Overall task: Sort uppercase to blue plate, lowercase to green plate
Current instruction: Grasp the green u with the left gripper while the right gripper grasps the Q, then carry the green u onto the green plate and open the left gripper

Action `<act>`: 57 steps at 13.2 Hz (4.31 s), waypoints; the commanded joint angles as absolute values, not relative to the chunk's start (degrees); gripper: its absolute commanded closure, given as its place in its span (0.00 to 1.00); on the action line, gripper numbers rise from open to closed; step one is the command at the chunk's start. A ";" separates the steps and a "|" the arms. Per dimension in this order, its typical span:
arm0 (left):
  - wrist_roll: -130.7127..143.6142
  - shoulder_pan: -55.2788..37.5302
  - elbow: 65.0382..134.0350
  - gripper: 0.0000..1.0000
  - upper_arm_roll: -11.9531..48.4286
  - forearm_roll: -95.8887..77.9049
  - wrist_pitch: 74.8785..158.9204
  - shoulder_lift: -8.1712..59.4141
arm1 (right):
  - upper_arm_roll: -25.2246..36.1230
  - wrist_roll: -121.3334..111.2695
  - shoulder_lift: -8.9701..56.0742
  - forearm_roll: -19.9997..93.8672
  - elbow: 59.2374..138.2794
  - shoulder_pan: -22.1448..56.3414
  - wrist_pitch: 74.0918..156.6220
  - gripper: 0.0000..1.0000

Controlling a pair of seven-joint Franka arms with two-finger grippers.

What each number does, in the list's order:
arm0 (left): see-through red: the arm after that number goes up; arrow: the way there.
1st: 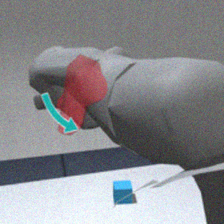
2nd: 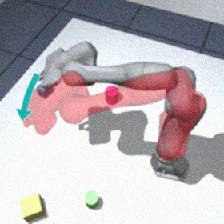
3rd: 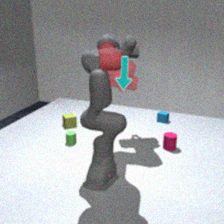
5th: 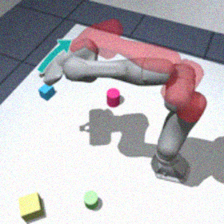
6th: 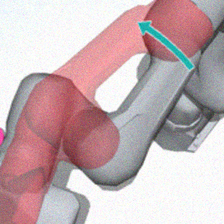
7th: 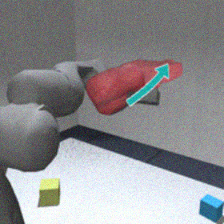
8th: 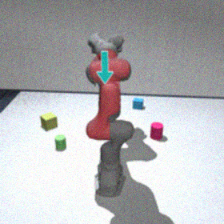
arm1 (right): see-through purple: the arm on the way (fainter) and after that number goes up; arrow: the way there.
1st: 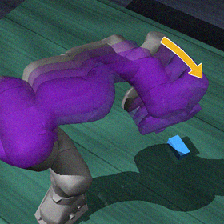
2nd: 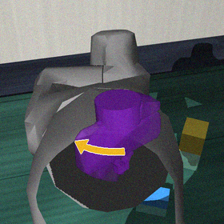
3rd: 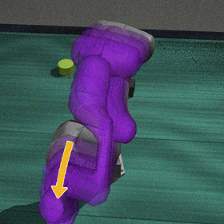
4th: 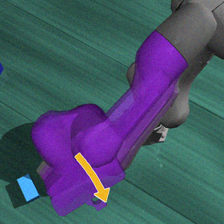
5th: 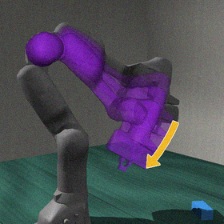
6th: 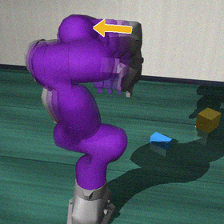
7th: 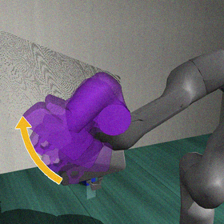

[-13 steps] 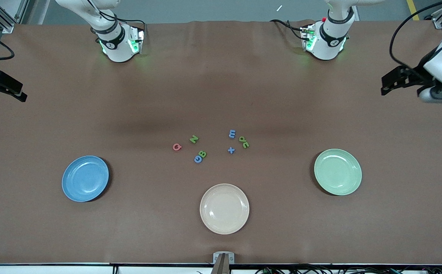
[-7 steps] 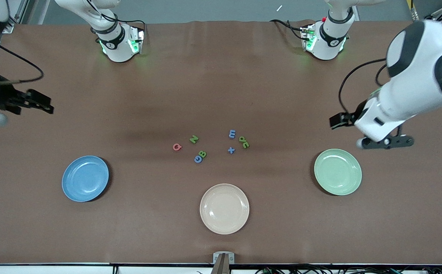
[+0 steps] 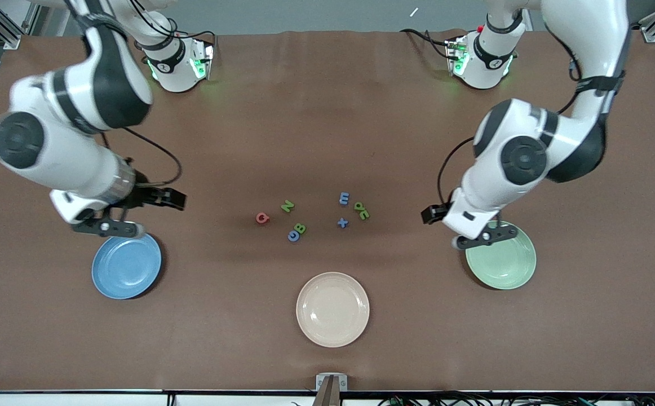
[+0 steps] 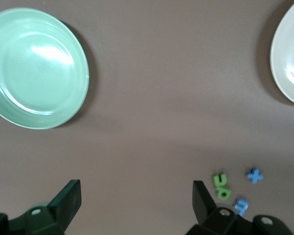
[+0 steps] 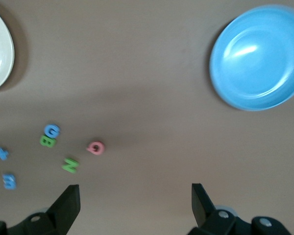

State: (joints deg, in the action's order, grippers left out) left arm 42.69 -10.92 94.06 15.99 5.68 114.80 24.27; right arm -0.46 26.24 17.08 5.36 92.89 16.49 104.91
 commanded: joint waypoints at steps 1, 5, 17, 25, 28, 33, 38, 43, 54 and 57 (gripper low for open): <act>49.47 -13.27 93.52 0.00 16.00 6.95 119.95 28.20 | 0.00 36.88 20.37 7.90 96.76 20.73 111.95 0.00; 56.93 -16.69 93.69 0.19 16.00 6.86 125.50 33.56 | 0.00 47.87 28.81 8.00 99.49 24.25 121.62 0.00; 64.60 -22.67 93.69 0.57 16.00 7.38 130.52 41.57 | -0.26 56.78 37.35 8.26 100.63 27.42 133.24 0.14; 65.74 -23.91 93.52 0.58 15.91 7.47 134.21 43.77 | -0.35 56.69 37.09 8.26 103.80 27.95 136.24 0.40; 65.74 -23.99 93.52 0.58 15.91 7.47 135.61 44.30 | -0.44 56.78 36.48 8.26 104.06 28.04 133.69 0.39; 65.74 -23.99 93.52 0.77 15.82 7.56 136.58 45.18 | -1.58 56.78 35.42 10.98 105.64 28.30 133.42 0.39; 66.80 -18.74 95.53 1.00 15.82 7.73 136.15 41.94 | -1.50 55.99 34.80 10.99 106.79 27.60 133.86 0.43; 57.67 -8.72 101.77 1.00 16.00 7.91 135.79 33.23 | -1.41 55.81 34.63 10.90 106.79 27.51 133.77 0.68; 27.27 7.90 101.51 0.98 15.56 7.91 132.72 33.66 | -1.41 51.42 33.57 11.16 106.08 25.05 133.59 0.46; 24.26 10.10 101.95 0.47 15.56 7.91 132.45 34.19 | -1.32 50.72 33.92 11.08 105.30 25.05 134.21 0.35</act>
